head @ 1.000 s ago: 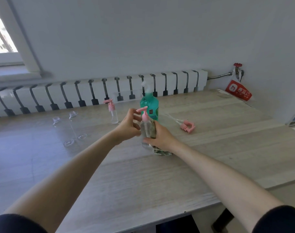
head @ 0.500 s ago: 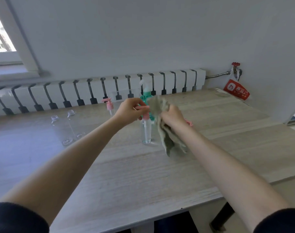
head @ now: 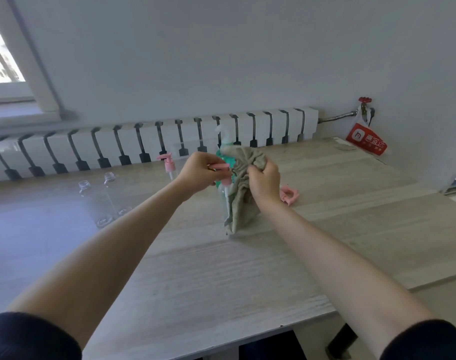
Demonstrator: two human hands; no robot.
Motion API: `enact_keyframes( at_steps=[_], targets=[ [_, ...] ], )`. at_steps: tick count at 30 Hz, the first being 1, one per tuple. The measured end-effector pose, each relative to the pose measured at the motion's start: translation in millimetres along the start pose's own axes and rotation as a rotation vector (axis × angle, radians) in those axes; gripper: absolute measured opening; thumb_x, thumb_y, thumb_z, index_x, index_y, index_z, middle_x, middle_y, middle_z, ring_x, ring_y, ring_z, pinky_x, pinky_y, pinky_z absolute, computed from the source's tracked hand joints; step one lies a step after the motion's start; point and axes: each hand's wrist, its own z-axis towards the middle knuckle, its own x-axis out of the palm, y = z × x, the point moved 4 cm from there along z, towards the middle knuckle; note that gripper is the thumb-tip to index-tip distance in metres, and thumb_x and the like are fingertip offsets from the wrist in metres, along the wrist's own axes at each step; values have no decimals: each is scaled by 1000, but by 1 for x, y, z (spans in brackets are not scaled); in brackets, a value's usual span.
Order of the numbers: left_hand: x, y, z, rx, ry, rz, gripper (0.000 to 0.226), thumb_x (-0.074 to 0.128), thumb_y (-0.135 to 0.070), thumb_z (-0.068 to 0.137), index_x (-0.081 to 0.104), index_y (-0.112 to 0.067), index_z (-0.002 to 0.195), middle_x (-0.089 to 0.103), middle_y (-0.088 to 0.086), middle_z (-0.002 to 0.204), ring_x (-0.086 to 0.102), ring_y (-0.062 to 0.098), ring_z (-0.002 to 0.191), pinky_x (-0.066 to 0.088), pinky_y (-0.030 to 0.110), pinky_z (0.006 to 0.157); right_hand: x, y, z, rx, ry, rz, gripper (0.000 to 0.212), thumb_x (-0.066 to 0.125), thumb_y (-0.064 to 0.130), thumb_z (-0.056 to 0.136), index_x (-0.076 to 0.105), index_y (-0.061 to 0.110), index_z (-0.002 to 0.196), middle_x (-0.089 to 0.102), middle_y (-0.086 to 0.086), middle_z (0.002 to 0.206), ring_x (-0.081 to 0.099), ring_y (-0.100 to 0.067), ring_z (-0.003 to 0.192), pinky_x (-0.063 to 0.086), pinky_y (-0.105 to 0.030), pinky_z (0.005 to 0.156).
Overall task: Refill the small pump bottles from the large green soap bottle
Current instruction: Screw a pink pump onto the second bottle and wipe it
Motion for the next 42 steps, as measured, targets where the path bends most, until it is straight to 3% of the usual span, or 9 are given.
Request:
enact_keyframes(
  at_steps=[5, 13, 18, 21, 23, 27, 30, 34, 42],
  targets=[
    [-23, -20, 4, 57, -91, -83, 2, 69, -12, 85, 68, -13, 86, 68, 1, 78, 62, 5, 63, 56, 19, 65, 26, -6, -12, 81, 603, 62, 35, 26, 44, 101, 55, 26, 110, 60, 24, 83, 55, 15, 75, 36, -2, 73],
    [-61, -27, 8, 61, -287, -82, 3, 68, -8, 84, 70, -7, 84, 69, 2, 76, 65, 13, 69, 57, 20, 66, 31, -34, 6, -253, 140, -390, 50, 13, 54, 97, 42, 22, 72, 41, 6, 62, 42, -10, 56, 41, -27, 59],
    [-67, -17, 10, 51, -333, 103, 15, 65, -13, 84, 72, -10, 71, 71, -1, 71, 63, 15, 65, 54, 21, 60, 65, -60, -26, -251, 920, -1124, 54, 25, 51, 97, 43, 18, 136, 48, -8, 135, 48, -24, 122, 40, -42, 103],
    [-52, -3, 6, 6, -279, 127, 13, 66, -12, 85, 70, -8, 73, 68, -5, 71, 61, 11, 65, 53, 22, 63, 74, -59, -41, -284, 1107, -1239, 58, 32, 34, 98, 13, 25, 152, 4, 0, 160, 10, -21, 146, 14, -40, 118],
    [-45, 2, 2, -14, -284, 117, 12, 68, -12, 84, 70, -9, 73, 67, -7, 71, 63, 13, 69, 56, 25, 69, 67, -50, -42, -252, 1165, -1150, 57, 37, 18, 95, 23, 26, 150, 10, 2, 159, 14, -18, 145, 13, -34, 118],
    [-38, 8, -1, -41, -302, 114, 15, 68, -10, 83, 68, -13, 68, 65, -9, 71, 67, 20, 75, 57, 30, 74, 27, -31, -28, -247, 964, -1053, 34, 49, 6, 81, 73, 24, 97, 70, 5, 95, 61, -12, 92, 50, -33, 90],
    [-35, 13, -1, -54, -307, 138, 17, 67, -10, 83, 68, -12, 67, 66, -8, 69, 64, 17, 69, 57, 29, 73, -6, -14, 1, -217, 583, -1084, 22, 48, 14, 84, 55, 21, 64, 49, 6, 60, 47, -13, 59, 40, -23, 56],
    [-33, 18, 3, -87, -304, 146, 14, 67, -9, 84, 68, -9, 70, 69, -2, 71, 62, 9, 66, 55, 26, 74, -44, 10, 37, -234, -22, -1144, 18, 45, 15, 88, 58, 27, 84, 59, 5, 72, 56, -20, 70, 31, -23, 56],
    [-30, 22, 11, -98, -311, 221, 14, 65, -7, 86, 69, -7, 72, 65, -8, 65, 58, -1, 61, 46, 12, 62, -87, -31, 75, 254, 75, -1542, 41, 62, 31, 84, 54, 18, 122, 54, -7, 125, 49, -25, 115, 34, -41, 99]
  ],
)
